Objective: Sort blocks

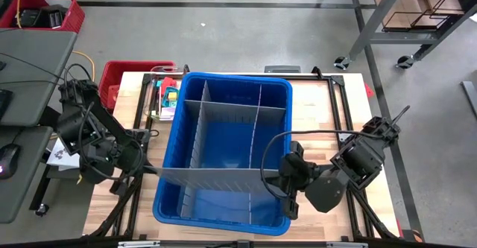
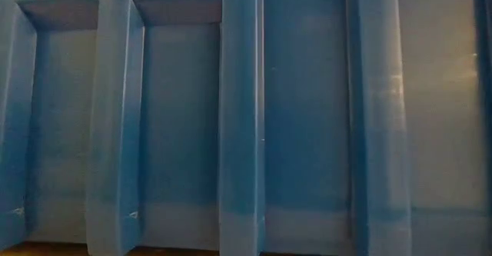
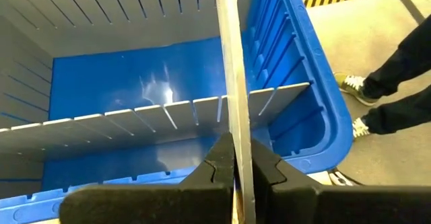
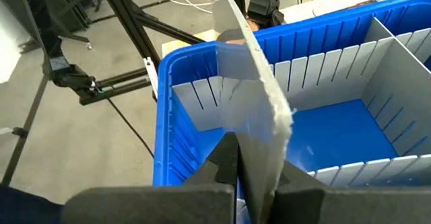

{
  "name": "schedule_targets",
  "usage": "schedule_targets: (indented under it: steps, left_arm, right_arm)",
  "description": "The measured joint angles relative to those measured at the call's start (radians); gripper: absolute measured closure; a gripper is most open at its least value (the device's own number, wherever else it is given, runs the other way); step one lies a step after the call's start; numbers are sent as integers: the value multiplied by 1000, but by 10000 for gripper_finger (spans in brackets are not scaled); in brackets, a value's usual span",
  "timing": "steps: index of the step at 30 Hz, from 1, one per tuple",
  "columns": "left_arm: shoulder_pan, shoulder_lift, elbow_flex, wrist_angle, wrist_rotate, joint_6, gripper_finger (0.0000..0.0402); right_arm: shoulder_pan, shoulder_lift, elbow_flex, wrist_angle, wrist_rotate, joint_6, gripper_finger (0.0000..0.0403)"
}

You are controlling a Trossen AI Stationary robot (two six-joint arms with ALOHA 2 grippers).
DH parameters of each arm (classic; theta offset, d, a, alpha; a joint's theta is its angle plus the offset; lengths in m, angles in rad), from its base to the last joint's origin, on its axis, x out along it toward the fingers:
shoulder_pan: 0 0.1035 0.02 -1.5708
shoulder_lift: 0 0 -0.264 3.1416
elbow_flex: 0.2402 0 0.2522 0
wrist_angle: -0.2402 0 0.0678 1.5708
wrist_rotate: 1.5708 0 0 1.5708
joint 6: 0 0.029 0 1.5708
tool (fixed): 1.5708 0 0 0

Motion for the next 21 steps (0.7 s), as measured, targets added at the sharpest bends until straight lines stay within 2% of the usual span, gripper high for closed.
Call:
schedule_targets:
  steps: [13,21]
  left_arm:
    - [-1,-12,30,-56,17,1,401]
    - [-1,-14,74,-94,-56,1,401]
  right_arm:
    - [1,53,0,7,-49,13,403]
    - [15,55,0,-16,-53,38,403]
